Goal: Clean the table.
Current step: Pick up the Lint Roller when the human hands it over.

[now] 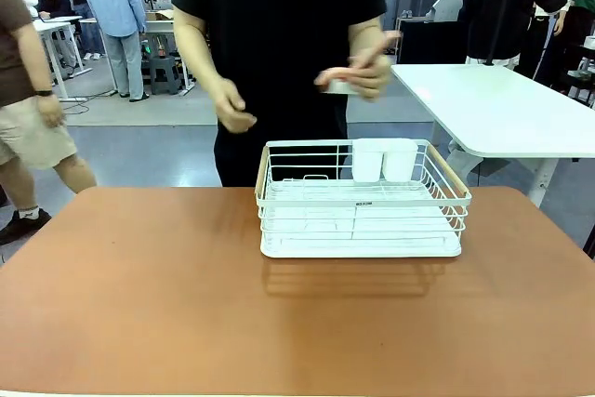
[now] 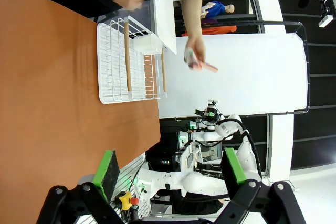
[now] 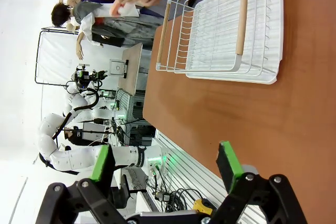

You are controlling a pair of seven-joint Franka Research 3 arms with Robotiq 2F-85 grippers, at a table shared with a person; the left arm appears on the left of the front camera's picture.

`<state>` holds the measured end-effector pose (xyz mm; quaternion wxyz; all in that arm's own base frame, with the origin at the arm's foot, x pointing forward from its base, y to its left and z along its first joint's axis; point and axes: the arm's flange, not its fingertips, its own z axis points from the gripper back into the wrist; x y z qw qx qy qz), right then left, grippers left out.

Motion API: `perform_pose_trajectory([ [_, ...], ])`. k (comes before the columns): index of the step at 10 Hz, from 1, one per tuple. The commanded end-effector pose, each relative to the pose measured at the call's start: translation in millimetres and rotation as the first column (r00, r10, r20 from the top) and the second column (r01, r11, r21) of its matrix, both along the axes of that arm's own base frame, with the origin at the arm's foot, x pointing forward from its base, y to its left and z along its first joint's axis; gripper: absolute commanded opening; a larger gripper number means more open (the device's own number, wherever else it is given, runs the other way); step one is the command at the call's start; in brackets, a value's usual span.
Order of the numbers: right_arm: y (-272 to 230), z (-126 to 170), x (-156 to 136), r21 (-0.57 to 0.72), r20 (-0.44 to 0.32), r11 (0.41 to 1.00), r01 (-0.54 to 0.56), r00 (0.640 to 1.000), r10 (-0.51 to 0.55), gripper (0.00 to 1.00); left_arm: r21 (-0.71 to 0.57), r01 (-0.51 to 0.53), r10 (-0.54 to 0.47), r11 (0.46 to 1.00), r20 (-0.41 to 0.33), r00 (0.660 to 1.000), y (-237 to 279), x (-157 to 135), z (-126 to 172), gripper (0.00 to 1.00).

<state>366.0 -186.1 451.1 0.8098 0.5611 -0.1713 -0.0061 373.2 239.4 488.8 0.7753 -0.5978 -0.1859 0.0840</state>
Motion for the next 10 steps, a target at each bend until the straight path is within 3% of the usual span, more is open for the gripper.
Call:
perform_pose_trajectory([
  [1,0.4,0.9,-0.4,0.004,0.015,1.0,-0.011,1.0,0.011,1.0,-0.012,0.005,-0.005,1.0,0.011,1.0,1.1,-2.3,0.3,1.0],
  [10,0.4,0.9,-0.4,0.004,0.015,1.0,-0.011,1.0,0.011,1.0,-0.012,0.005,-0.005,1.0,0.011,1.0,1.1,-2.3,0.3,1.0],
])
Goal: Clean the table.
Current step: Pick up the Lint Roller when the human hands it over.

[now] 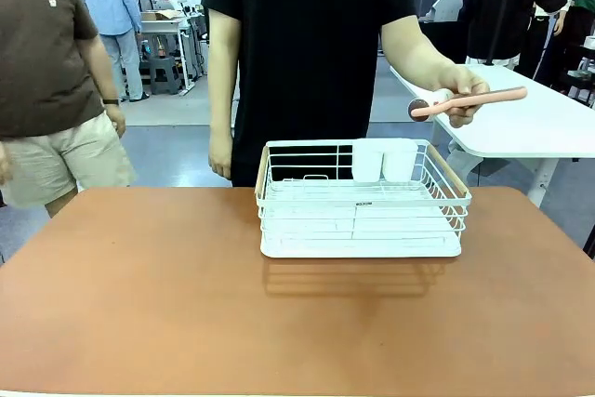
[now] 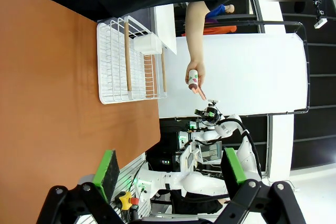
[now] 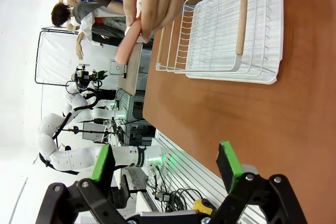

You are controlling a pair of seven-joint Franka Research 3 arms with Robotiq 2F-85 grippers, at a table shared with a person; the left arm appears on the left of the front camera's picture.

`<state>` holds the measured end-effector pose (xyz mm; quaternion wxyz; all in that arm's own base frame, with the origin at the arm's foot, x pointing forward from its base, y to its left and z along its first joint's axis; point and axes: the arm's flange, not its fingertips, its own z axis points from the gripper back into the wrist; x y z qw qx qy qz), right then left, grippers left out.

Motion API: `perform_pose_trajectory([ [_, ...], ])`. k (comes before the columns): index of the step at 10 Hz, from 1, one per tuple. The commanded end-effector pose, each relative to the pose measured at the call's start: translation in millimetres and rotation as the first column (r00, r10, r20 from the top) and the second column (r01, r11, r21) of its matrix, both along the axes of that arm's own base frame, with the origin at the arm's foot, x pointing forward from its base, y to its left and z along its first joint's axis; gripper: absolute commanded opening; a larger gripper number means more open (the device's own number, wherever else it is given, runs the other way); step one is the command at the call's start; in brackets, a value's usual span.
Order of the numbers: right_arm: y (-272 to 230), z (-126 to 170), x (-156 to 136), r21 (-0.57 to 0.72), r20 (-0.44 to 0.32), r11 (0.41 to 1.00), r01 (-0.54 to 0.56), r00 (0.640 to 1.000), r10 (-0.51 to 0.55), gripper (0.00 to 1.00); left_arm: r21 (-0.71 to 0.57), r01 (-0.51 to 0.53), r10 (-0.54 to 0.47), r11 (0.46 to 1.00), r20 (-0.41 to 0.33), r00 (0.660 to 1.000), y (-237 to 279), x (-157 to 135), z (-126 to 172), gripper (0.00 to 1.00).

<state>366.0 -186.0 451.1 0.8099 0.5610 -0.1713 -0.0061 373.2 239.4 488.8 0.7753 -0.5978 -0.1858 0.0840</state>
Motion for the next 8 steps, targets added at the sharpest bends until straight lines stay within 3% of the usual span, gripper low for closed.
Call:
perform_pose_trajectory([
  [1,0,1,0,0.004,0.015,1.0,-0.011,1.0,0.01,1.0,-0.012,0.005,-0.005,1.0,0.011,1.0,1,-2,0,1.0],
  [4,0,0,0,0.0,0.0,1.0,0.0,1.0,0.0,1.0,-0.012,0.005,-0.005,1.0,0.011,1.0,1,-2,0,1.0],
  [5,8,17,-8,-0.029,-0.066,0.993,0.113,0.991,-0.114,1.0,-0.012,0.005,-0.005,1.0,0.011,1.0,1,-2,0,1.0],
  [6,19,34,-14,-0.027,-0.182,0.981,0.19,0.964,-0.192,1.0,-0.012,0.005,-0.005,1.0,0.011,1.0,1,-2,0,1.0],
  [7,37,47,-16,-0.056,-0.3,0.958,0.281,0.91,-0.285,1.0,-0.012,0.005,-0.005,1.0,0.011,1.0,1,-2,0,1.0],
  [8,62,58,-12,-0.078,-0.318,0.939,0.336,0.884,-0.343,1.0,-0.012,0.005,-0.005,1.0,0.011,1.0,1,-2,0,1.0],
])
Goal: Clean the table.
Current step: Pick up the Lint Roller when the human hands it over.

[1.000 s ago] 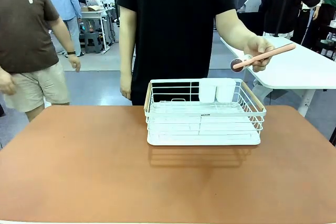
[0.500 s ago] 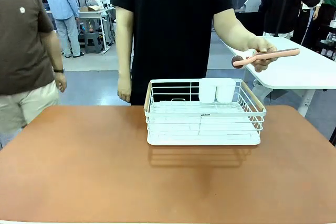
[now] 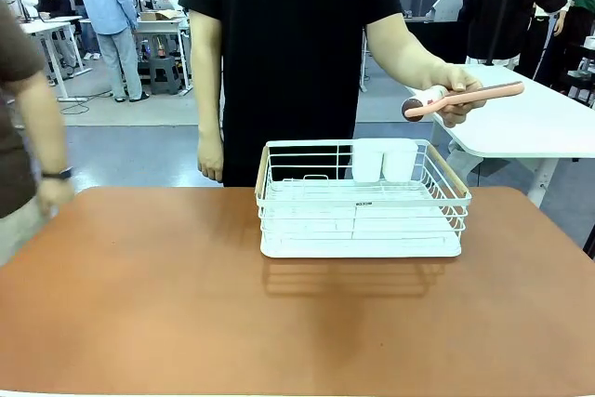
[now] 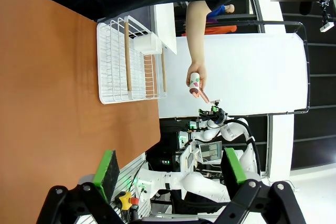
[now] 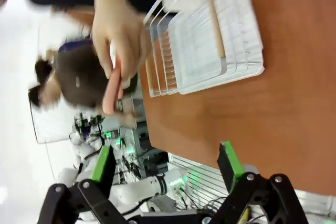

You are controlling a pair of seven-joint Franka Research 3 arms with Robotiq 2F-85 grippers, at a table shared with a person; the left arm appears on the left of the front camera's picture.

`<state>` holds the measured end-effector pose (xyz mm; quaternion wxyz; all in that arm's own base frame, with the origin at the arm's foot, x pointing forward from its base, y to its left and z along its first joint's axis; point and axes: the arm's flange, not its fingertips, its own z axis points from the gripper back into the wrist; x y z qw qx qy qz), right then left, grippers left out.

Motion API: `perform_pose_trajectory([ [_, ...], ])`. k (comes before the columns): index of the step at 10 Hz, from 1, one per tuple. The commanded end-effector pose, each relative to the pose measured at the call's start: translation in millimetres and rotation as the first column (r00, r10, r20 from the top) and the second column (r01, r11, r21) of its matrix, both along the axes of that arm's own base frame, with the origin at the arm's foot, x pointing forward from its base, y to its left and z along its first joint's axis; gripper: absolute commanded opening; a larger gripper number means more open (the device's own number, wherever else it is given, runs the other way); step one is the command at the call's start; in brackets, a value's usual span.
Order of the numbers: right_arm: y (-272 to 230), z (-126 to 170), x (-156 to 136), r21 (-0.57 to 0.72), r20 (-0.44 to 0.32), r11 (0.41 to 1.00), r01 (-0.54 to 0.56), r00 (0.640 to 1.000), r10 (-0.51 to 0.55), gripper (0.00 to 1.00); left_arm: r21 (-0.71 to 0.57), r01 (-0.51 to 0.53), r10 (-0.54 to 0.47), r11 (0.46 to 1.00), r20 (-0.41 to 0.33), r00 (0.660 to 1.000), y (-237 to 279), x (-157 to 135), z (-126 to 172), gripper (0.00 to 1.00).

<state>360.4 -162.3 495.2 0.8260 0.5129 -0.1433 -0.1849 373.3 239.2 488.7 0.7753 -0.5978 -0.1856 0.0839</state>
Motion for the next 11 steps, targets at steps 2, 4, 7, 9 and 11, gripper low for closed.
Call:
perform_pose_trajectory([
  [2,76,28,12,-0.004,-0.093,0.986,0.164,0.982,-0.164,1.0,-0.012,0.005,-0.005,1.0,0.011,1.0,1,-2,0,1.0],
  [4,110,40,16,-0.015,-0.097,0.977,0.214,0.972,-0.214,1.0,-0.012,0.005,-0.005,1.0,0.011,1.0,1,-2,0,1.0],
  [7,141,38,18,-0.031,-0.045,0.96,0.277,0.96,-0.278,1.0,-0.012,0.005,-0.005,1.0,0.011,1.0,1,-2,0,1.0],
  [9,153,29,18,-0.017,-0.042,0.964,0.264,0.963,-0.265,1.0,-0.012,0.005,-0.005,1.0,0.011,1.0,1,-2,0,1.0],
  [11,162,19,24,-0.009,-0.05,0.964,0.265,0.963,-0.265,1.0,-0.012,0.005,-0.005,1.0,0.011,1.0,1,-2,0,1.0],
])
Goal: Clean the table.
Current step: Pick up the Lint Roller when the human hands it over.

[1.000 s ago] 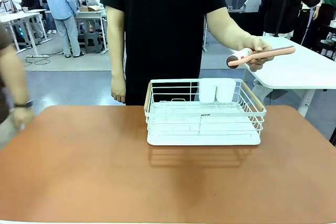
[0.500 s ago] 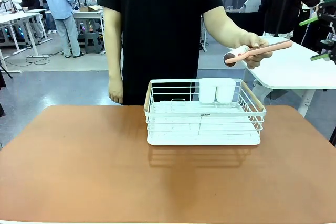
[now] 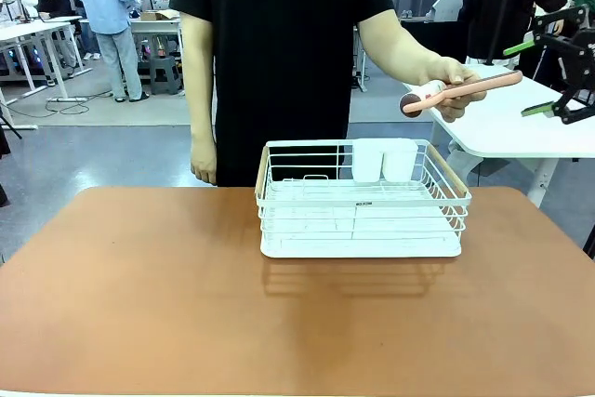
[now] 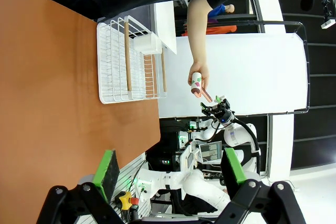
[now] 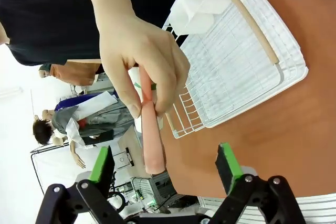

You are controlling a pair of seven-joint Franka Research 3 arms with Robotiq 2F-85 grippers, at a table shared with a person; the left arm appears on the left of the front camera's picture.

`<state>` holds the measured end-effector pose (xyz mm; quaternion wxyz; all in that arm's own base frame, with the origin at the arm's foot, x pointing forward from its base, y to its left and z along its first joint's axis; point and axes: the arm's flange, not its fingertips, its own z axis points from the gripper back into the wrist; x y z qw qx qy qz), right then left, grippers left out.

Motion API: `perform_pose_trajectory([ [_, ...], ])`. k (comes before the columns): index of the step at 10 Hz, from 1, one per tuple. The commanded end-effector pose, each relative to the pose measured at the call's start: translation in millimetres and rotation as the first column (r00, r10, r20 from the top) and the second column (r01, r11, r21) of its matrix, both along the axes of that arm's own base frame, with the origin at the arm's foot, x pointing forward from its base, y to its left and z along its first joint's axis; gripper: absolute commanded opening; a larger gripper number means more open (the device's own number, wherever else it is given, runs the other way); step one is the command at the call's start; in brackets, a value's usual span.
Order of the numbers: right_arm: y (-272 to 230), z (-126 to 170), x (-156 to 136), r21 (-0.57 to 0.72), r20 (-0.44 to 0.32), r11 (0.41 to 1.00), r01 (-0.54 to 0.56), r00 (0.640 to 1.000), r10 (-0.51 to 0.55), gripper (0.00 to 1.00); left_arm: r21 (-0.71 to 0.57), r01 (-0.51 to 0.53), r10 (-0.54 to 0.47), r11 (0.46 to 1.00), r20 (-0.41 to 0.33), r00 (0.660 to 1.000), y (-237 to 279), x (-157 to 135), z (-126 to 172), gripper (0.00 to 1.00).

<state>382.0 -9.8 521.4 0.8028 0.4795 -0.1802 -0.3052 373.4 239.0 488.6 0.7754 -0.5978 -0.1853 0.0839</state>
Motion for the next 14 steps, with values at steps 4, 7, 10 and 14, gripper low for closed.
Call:
perform_pose_trajectory([
  [4,27,-20,14,0.038,0.016,0.999,0.011,1.0,-0.012,1.0,-0.012,0.004,-0.004,1.0,0.012,1.0,2,-3,1,1.0],
  [7,34,-28,24,0.058,0.027,0.998,0.028,0.999,-0.029,1.0,-0.012,0.004,-0.004,1.0,0.012,1.0,2,-3,1,1.0],
  [10,38,-30,31,0.054,0.036,0.998,0.036,0.999,-0.038,0.98,-0.012,0.004,-0.004,1.0,0.012,1.0,2,-3,1,1.0],
  [14,40,-34,37,0.035,0.059,0.999,0.025,0.998,-0.027,0.0,-0.012,0.004,-0.004,1.0,0.012,1.0,2,-3,1,1.0],
])
